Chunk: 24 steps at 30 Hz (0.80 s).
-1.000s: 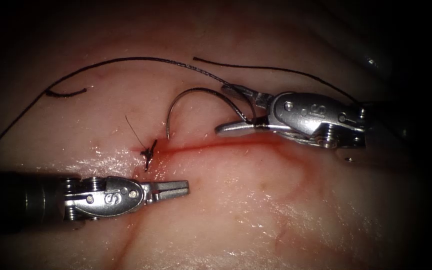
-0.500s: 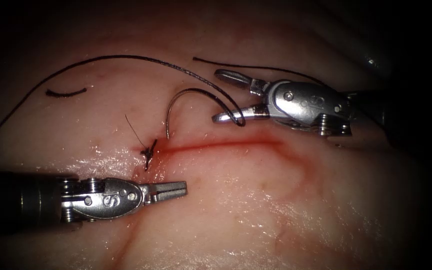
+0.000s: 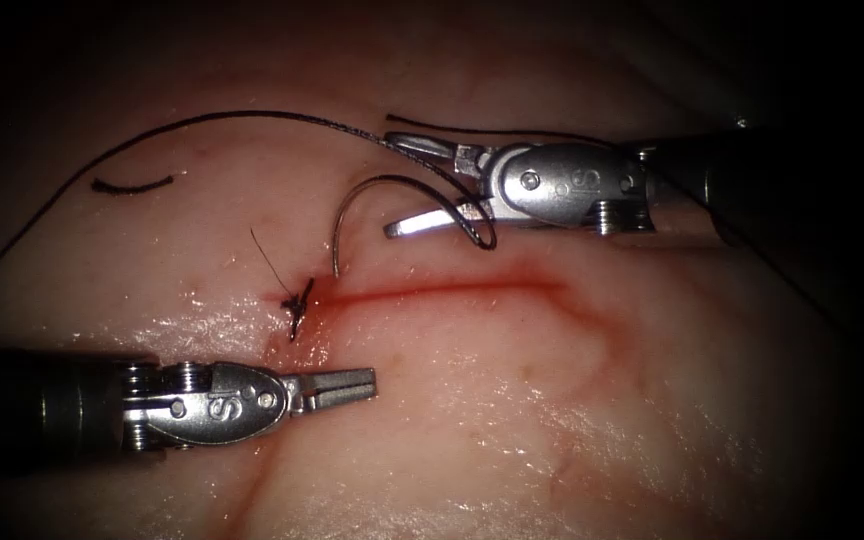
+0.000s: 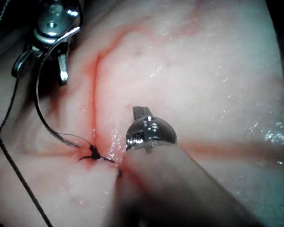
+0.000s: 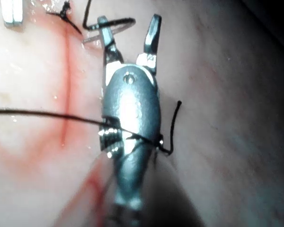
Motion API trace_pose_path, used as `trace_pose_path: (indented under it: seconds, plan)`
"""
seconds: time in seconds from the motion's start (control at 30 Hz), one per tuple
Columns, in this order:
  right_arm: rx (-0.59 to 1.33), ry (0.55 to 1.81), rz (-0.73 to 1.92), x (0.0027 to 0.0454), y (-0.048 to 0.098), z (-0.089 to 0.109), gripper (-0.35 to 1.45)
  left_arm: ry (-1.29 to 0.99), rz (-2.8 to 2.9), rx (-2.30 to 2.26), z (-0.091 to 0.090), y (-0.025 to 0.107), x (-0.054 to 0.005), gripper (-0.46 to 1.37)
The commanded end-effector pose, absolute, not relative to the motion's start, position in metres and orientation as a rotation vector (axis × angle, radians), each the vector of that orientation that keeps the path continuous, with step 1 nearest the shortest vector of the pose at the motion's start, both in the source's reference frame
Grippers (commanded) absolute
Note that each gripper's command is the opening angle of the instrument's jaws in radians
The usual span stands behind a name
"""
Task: Wound Closure
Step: Pass the needle through the top of the skin with the right tool
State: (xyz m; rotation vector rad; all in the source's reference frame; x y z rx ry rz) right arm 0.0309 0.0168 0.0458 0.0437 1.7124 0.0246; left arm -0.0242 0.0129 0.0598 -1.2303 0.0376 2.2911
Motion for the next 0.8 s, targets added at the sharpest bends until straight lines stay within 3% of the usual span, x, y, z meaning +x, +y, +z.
trace_pose_path:
  seconds: [0.03,0.53,0.63,0.73,0.8]
  plan:
    - [0.038,1.728,0.02,0.0309,0.0169,0.0459,0.93,0.037,2.291,-1.23,0.0599,0.0129,-0.0241,-0.35]
    - [0.026,1.778,0.016,0.0313,0.0171,0.046,0.78,0.038,2.291,-1.227,0.0602,0.013,-0.0241,-0.35]
    - [0.02,1.779,0.012,0.0313,0.0171,0.046,0.45,0.039,2.291,-1.227,0.0602,0.013,-0.0241,-0.35]
    - [0.005,1.783,-0.001,0.0313,0.0172,0.046,-0.31,0.036,2.287,-1.225,0.0603,0.0129,-0.0241,-0.35]
    - [0.005,1.783,-0.001,0.0313,0.0172,0.0459,-0.35,0.037,2.288,-1.224,0.0603,0.0129,-0.0241,-0.35]
